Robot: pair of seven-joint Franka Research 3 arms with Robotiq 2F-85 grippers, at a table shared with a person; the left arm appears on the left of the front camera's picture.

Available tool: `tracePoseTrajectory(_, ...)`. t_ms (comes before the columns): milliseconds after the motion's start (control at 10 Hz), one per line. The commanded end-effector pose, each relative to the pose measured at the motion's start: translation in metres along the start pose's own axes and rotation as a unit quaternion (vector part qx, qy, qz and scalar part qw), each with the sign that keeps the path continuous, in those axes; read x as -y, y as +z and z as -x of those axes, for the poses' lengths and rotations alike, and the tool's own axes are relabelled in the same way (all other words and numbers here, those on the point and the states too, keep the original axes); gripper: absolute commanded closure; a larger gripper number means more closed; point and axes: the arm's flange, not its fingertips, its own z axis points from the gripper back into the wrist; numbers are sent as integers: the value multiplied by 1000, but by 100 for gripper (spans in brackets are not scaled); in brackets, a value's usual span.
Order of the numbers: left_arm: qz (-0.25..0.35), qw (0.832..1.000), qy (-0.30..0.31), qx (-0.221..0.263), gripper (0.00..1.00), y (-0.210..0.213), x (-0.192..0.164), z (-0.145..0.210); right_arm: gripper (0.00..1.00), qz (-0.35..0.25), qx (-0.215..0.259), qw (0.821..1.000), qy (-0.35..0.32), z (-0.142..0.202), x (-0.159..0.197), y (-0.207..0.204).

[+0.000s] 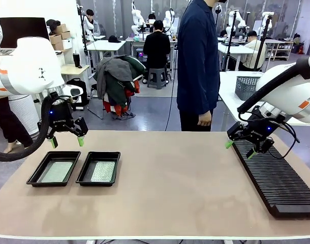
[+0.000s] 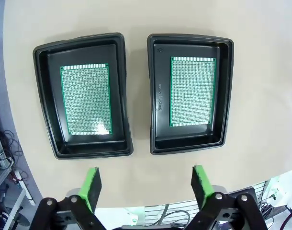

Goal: Inspect and transfer BCBs to ESD trays.
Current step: Pick up the ESD tray and place it on the left side of the table.

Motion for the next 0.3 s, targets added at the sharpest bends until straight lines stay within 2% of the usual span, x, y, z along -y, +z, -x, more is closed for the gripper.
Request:
tracePoseTrajectory(0, 0, 1000, 1, 1, 0, 1, -1, -1, 0, 11, -1, 1000, -7, 0, -1, 1)
tracePoseTrajectory(200, 0, 1000, 1, 1, 0, 1, -1, -1, 0, 11, -1, 1000, -7, 0, -1, 1)
